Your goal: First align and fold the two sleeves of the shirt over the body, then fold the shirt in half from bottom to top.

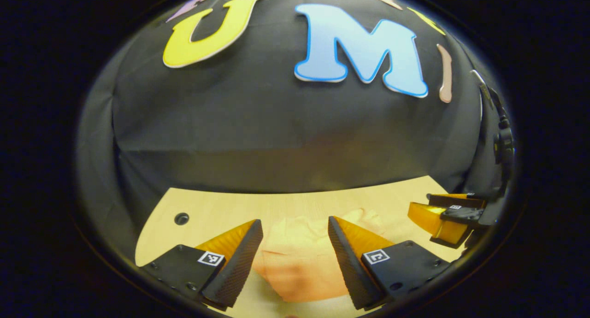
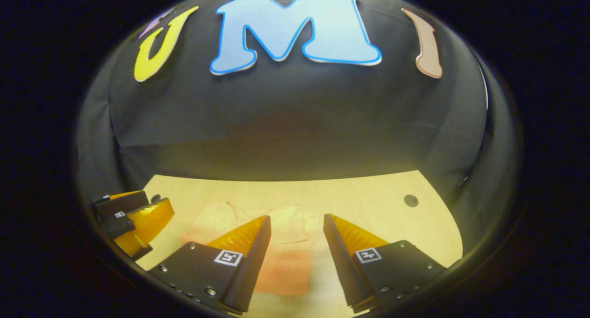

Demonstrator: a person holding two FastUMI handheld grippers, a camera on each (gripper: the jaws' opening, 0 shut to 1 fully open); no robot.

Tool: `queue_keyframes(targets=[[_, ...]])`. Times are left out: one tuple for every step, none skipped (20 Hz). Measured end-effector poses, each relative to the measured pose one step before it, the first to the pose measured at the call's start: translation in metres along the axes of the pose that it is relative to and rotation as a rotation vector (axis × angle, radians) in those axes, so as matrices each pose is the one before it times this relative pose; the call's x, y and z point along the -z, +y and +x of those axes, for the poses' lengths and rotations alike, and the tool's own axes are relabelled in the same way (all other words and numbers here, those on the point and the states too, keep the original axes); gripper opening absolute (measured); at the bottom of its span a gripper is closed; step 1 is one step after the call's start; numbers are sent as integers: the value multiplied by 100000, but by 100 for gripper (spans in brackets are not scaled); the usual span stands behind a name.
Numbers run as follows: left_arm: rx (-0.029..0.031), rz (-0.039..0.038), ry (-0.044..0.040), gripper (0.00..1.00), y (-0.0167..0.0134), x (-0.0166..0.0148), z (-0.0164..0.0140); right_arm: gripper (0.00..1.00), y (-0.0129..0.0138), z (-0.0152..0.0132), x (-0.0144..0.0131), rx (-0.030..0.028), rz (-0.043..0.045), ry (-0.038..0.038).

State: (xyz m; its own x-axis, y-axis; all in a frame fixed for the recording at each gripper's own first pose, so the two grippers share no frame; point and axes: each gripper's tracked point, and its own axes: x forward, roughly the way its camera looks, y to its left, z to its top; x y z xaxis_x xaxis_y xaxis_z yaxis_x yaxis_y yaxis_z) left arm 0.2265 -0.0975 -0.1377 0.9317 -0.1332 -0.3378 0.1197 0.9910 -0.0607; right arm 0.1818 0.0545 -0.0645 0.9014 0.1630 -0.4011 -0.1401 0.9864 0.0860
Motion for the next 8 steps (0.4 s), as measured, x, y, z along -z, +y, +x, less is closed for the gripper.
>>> queue_keyframes(targets=[[461, -167, -1355, 94, 0, -706, -1804, 74, 116, -1617, -199, -110, -147, -1337], [399, -461, -1349, 92, 153, -477, -1862, 74, 60, -1564, -405, -44, -88, -1624], [131, -370, -1077, 93, -10, -580, -1541, 74, 243, -1657, -431, 92, -313, -1421], [31, -40, -894, 93, -105, -567, -1722, 74, 71, -1634, -505, 129, -368, -1614], [94, 72, -1046, 92, 40, -400, -1558, 74, -45, -1294, -294, -93, -157, -1290], [108, 384, -1000, 92, -212, -543, -1360, 74, 47, -1370, -433, -248, -372, -1718], [13, 485, -828, 92, -61, -369, -1207, 74, -13, -1375, -500, -29, -417, -1582], [-41, 389, -769, 92, -99, -420, -1477, 74, -182, -1452, -531, 247, -675, -1603]])
